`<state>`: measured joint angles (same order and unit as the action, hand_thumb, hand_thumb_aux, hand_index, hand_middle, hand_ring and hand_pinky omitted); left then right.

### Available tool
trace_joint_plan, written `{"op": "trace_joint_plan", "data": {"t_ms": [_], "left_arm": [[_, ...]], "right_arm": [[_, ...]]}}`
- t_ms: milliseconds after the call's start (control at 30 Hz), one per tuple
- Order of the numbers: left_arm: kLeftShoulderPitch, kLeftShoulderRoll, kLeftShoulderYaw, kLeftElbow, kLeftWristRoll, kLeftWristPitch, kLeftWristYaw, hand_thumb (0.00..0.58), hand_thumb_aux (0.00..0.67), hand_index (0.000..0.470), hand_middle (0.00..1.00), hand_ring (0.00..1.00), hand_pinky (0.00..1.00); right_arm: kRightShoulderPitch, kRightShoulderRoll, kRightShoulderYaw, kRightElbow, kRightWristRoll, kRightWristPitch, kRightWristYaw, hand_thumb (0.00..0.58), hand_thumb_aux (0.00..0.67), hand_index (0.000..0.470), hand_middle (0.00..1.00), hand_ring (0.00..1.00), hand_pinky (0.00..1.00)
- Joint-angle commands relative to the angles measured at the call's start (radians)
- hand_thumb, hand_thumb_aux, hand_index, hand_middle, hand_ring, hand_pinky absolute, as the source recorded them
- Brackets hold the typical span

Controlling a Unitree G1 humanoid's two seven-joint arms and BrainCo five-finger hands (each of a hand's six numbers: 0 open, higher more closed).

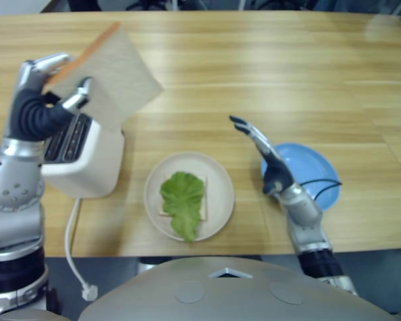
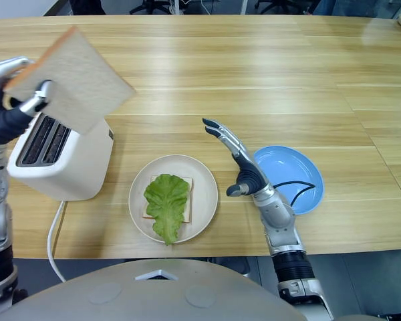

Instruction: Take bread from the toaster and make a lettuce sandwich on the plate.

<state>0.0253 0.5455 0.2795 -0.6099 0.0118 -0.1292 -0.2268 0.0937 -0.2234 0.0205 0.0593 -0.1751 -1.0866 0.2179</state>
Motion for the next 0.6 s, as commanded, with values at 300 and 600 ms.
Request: {"op": "trace_joint_plan", "data": {"t_ms": [300,600], "left_arm": [[-0.002,0.031,-0.332,0.009,-0.178,0.259,-0.311,0.58,0.67,0.46,1.0,1.0,1.0],[0.03,0.035,-0.494,0.222,-0.06,0.252,-0.394,0.58,0.67,0.46,1.0,1.0,1.0]], "right_arm": [[-0.048,-0.088,-0.076,-0.094,-0.218,-0.163,-0.04,0.0,0.0,0.0,0.0,0.0,0.0],[-0.025,-0.29,0.186,0.03,-0.159,-0.102,0.089,0.0,0.0,0.0,0.0,0.0,0.0]]}}
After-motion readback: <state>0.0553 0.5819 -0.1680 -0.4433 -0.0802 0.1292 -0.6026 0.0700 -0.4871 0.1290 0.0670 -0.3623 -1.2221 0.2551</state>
